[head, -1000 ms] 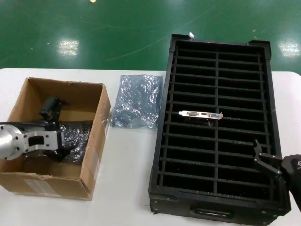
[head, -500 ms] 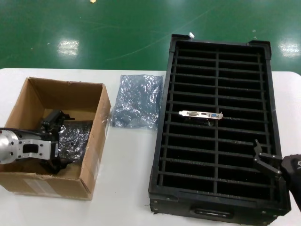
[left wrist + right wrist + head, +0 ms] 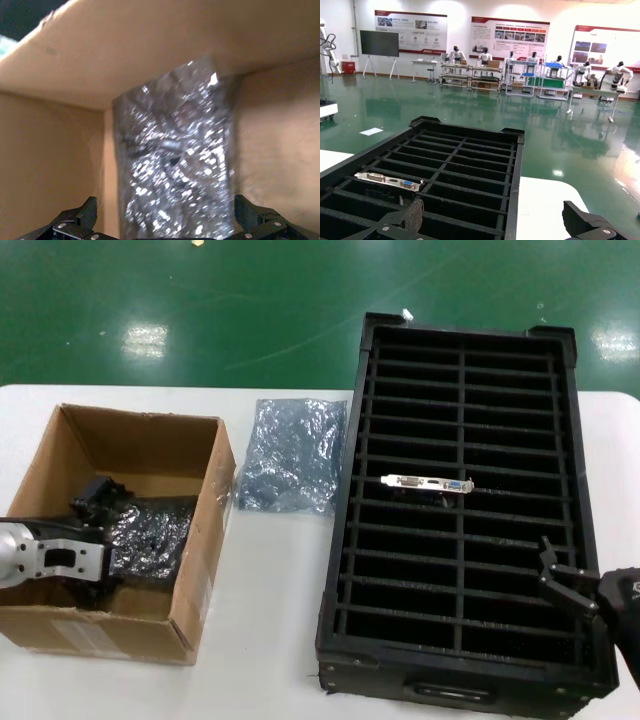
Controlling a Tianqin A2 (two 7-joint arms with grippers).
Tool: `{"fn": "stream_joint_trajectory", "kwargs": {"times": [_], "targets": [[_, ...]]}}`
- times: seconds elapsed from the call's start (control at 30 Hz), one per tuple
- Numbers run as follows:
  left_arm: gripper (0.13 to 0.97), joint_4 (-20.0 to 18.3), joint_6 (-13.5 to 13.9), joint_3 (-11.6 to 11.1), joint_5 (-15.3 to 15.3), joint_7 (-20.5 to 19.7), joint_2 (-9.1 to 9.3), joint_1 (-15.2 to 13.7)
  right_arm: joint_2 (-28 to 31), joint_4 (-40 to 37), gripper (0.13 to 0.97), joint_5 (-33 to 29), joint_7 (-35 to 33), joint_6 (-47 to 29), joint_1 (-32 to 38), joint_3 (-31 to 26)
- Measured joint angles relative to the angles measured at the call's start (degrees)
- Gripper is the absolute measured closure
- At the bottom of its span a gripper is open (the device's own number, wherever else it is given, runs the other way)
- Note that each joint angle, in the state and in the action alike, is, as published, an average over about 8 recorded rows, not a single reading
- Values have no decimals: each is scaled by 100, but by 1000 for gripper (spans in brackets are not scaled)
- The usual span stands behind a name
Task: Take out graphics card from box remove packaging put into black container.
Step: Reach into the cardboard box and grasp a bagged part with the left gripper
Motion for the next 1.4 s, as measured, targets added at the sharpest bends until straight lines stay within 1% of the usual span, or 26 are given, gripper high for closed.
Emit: {"fn": "stream_joint_trajectory", "kwargs": {"times": [0.13,0.37,0.5,0.6,0.77,0.9,1.17,1.2,1.4], "targets": [[132,162,-348,-151,-113,184,98,-47,0,0,129,0,0,0,0,0],[139,237,-841,-439,-343,429,225,-20,0,0,129,0,0,0,0,0],[143,256,-1038,-575,-451,545,261,1,0,0,129,0,0,0,0,0],[170,264,-1119,-653,-510,612,274,10,0,0,129,0,0,0,0,0],[216,262,-1159,-734,-565,682,285,25,0,0,129,0,0,0,0,0],[216,248,-1153,-776,-590,725,290,50,0,0,129,0,0,0,0,0],[355,175,-1034,-789,-579,736,286,113,0,0,129,0,0,0,0,0],[355,157,-1006,-783,-571,729,283,126,0,0,129,0,0,0,0,0],[509,48,-853,-748,-529,737,271,219,0,0,129,0,0,0,0,0]]}}
